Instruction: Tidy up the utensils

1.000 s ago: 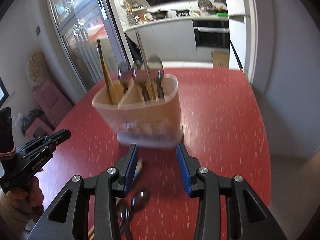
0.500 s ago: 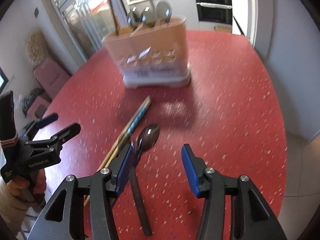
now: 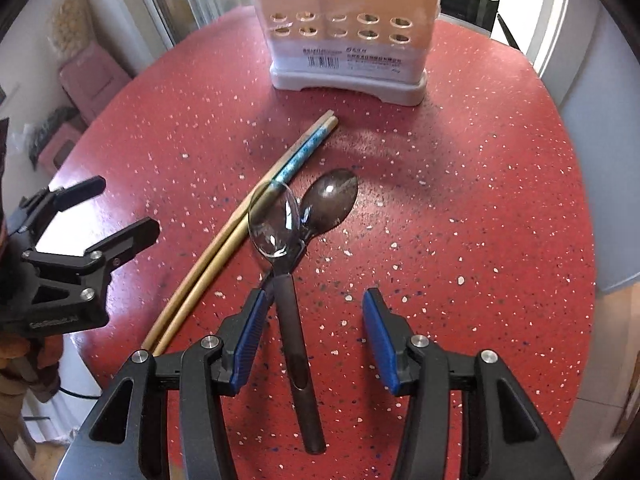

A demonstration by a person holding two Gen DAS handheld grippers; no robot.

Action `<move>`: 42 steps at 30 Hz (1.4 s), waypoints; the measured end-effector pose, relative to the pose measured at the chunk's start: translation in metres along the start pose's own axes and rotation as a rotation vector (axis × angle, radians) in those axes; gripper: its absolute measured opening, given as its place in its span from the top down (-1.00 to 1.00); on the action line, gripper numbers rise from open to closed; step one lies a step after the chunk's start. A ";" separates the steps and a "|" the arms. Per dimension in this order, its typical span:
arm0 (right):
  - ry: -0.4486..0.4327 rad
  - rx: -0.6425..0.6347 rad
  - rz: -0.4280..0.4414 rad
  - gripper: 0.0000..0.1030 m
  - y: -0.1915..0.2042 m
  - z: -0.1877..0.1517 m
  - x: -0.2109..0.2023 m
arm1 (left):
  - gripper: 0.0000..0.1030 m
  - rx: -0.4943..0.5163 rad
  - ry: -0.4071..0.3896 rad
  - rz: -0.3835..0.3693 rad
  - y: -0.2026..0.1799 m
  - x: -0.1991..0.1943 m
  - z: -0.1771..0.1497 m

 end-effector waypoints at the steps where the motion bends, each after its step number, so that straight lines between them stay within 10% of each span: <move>1: 0.008 -0.010 -0.012 -0.04 0.001 0.000 0.001 | -1.00 0.005 0.000 -0.003 0.000 -0.001 -0.002; 13: 0.057 -0.081 -0.074 0.10 0.017 0.004 0.009 | -1.00 0.002 0.018 -0.005 0.005 -0.001 0.005; 17: 0.040 -0.015 -0.069 0.67 0.009 0.009 0.008 | -1.00 0.010 0.023 -0.012 0.003 -0.004 0.009; 22: 0.028 0.076 -0.025 0.92 -0.008 0.008 0.005 | -1.00 0.017 0.046 -0.048 -0.003 0.001 0.015; 42: 0.001 0.170 0.042 0.92 -0.038 -0.001 -0.004 | -1.00 0.093 0.110 -0.059 -0.030 0.028 0.026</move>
Point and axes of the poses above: each gripper's, at about its wrist camera, not at the fingertips, and x roughly the way its jaws point, y to its left, z to its top, the point moved 1 cm from there along x, roughly the way its jaws point, and after that the axes turned 8 degrees about -y, right-handed, at the moved point
